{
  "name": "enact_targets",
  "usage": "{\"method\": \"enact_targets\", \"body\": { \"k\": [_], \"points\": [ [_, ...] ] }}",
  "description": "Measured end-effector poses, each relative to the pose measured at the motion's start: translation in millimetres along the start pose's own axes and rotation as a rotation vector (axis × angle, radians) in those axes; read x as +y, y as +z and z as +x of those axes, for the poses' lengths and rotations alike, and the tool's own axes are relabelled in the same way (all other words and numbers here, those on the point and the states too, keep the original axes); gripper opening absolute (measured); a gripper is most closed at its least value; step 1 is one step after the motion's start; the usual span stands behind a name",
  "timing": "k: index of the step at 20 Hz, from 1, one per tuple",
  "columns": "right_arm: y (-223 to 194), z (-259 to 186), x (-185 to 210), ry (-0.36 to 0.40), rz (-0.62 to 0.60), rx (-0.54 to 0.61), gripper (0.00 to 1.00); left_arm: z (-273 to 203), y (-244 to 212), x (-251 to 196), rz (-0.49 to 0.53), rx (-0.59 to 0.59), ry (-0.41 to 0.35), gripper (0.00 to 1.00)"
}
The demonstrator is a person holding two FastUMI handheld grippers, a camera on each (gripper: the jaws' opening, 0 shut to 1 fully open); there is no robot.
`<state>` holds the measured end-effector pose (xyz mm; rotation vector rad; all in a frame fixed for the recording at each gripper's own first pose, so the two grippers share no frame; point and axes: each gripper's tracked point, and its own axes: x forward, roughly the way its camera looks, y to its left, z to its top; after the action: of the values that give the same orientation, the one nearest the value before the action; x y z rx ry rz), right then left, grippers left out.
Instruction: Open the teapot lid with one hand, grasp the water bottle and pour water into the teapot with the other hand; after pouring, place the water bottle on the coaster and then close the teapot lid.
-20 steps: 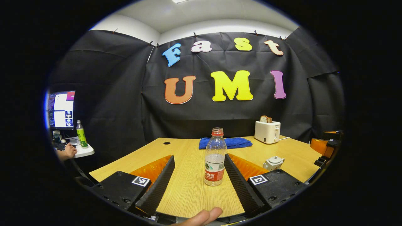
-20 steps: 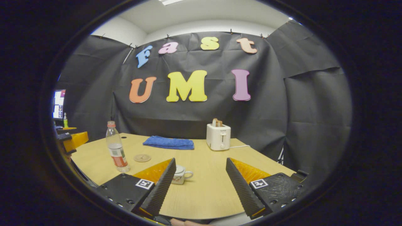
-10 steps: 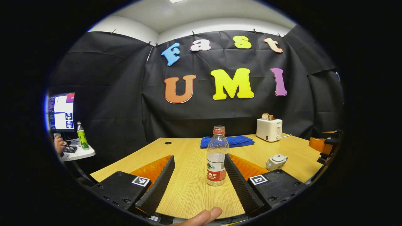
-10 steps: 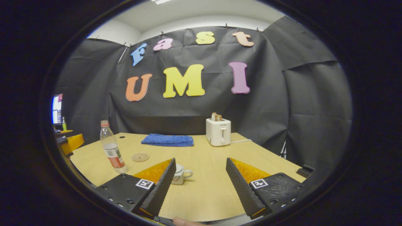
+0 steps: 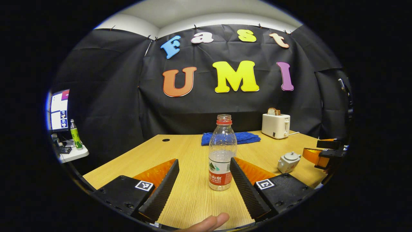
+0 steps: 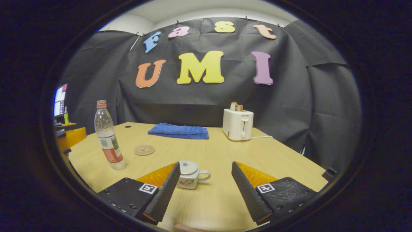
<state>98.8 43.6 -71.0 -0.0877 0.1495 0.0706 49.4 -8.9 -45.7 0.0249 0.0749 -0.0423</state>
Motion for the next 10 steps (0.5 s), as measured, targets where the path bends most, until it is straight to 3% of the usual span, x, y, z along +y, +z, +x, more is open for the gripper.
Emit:
{"method": "enact_targets", "body": {
  "k": [4, 10],
  "points": [
    [-0.8, 26.5, 8.8, -0.007, -0.025, -0.005, 0.93, 7.4, -7.1, 0.2, -0.025, 0.003, -0.006, 0.99],
    [-1.6, 50.4, 30.8, 0.027, -0.073, -0.001, 0.74, 17.0, -13.9, 5.0, -0.032, 0.01, -0.009, 0.99]
  ]
}}
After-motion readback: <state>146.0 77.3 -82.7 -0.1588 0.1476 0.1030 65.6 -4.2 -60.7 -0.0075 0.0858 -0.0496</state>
